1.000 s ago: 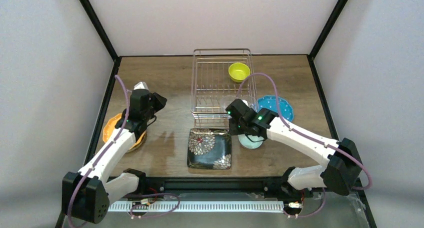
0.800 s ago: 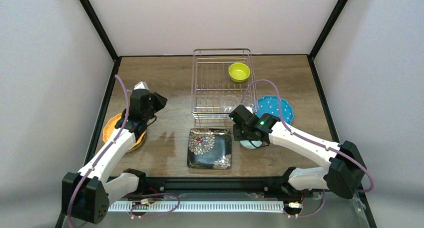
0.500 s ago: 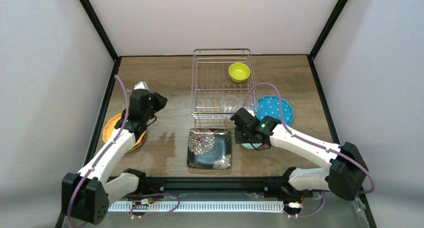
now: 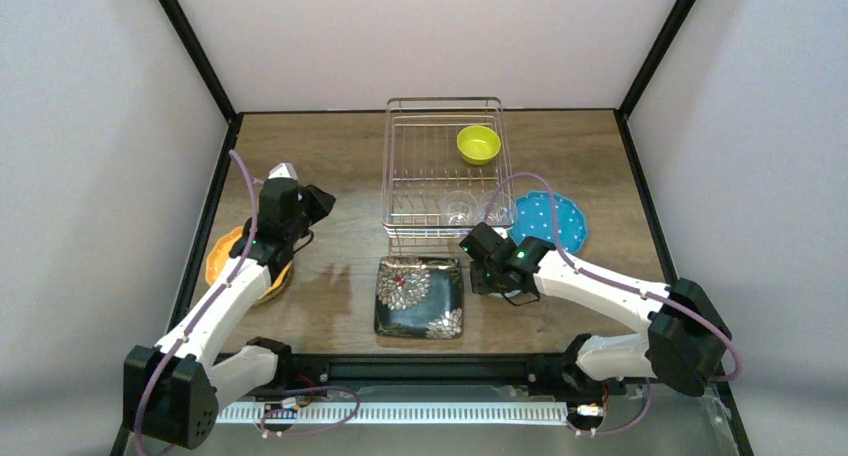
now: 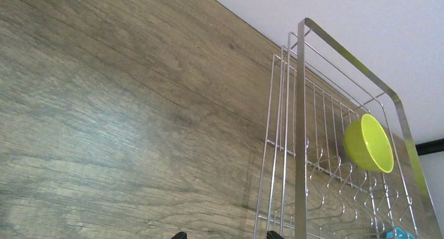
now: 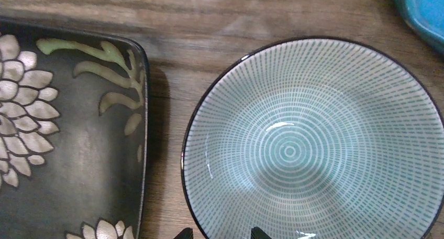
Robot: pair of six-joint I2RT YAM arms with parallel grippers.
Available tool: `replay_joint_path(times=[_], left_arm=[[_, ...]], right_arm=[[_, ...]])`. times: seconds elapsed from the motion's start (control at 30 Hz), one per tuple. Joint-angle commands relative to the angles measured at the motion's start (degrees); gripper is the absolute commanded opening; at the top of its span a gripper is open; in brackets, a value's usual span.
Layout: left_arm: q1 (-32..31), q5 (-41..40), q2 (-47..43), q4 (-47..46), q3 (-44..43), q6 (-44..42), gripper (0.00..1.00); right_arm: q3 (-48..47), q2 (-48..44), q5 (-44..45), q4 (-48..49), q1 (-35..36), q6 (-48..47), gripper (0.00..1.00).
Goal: Load the mixed dishes into the dish rack
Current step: Grab the bowl at the center of the board.
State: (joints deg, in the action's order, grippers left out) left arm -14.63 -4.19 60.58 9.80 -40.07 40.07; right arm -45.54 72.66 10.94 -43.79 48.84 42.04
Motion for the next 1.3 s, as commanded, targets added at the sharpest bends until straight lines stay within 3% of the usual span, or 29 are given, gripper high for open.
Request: replay_joint_path(times=[0.0, 0.63, 0.97, 1.27], left_arm=[[-0.2, 0.6, -1.2, -1.0, 0.5, 0.2, 0.89], [-0.2, 0.4, -1.6, -1.8, 1.0, 0.3, 0.89], [-0.2, 0.1, -2.1, -1.8, 0.8, 0.4, 0.88], [-0.2, 0.1, -1.5, -2.2, 0.0, 0.4, 0.89]], right_arm=[[1.1, 1.4, 0.7, 1.2, 0.1, 0.4, 0.63], [2.4, 4.2, 1.3, 1.5, 0.1, 0.7, 0.45], [2.2, 3.7, 2.8, -0.4, 0.2, 1.7, 0.16], [0.5, 2.7, 3.8, -2.5, 0.1, 2.2, 0.01]])
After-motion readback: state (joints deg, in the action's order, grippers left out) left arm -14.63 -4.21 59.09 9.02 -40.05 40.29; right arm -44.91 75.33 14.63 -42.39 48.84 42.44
